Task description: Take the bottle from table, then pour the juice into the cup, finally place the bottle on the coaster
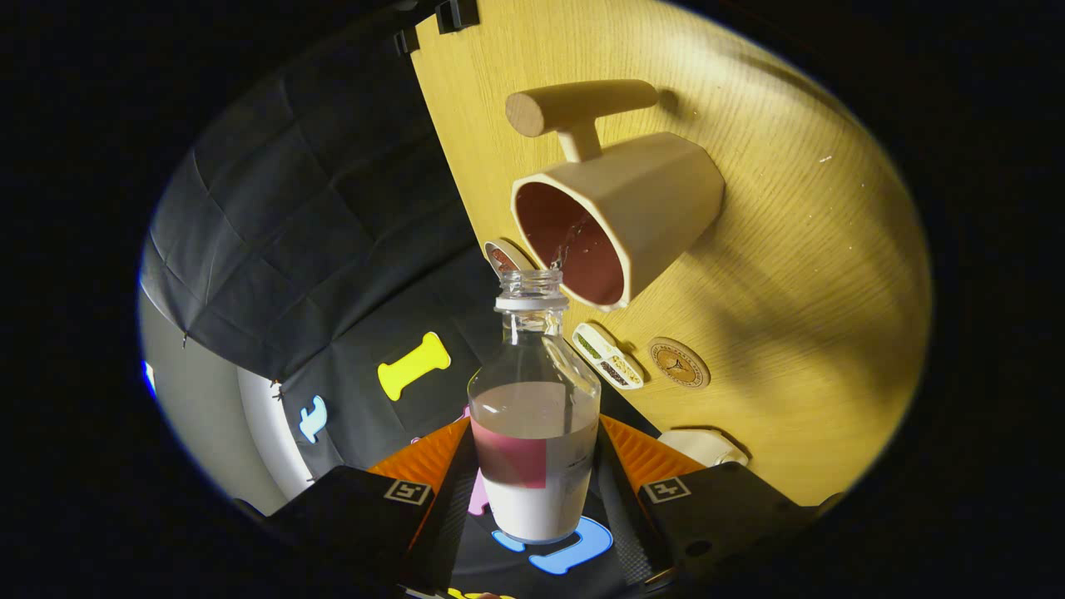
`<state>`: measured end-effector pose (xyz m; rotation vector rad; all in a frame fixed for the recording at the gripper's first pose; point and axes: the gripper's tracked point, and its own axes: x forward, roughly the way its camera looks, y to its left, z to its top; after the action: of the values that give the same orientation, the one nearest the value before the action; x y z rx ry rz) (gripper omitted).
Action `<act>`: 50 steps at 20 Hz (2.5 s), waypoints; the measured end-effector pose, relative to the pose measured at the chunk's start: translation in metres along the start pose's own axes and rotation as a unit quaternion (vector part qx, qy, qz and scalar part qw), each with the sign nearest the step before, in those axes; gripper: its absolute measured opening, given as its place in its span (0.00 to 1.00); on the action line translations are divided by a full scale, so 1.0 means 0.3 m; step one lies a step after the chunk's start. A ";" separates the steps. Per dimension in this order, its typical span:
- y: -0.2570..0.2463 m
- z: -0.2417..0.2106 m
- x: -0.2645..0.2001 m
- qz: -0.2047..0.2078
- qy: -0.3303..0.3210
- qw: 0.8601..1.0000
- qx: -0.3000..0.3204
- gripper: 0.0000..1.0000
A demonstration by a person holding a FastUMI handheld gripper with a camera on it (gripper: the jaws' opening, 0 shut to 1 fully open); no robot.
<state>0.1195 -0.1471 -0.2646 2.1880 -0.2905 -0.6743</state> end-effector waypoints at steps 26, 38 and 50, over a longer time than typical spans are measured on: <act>0.077 -0.056 0.018 -0.009 -0.010 0.998 0.067 0.77; 0.018 -0.141 -0.026 -0.024 0.027 0.999 -0.029 0.77; -0.022 -0.330 -0.155 -0.022 0.118 0.916 -0.383 0.76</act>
<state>0.1359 -0.0602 -0.2000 1.4921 0.1416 -0.4335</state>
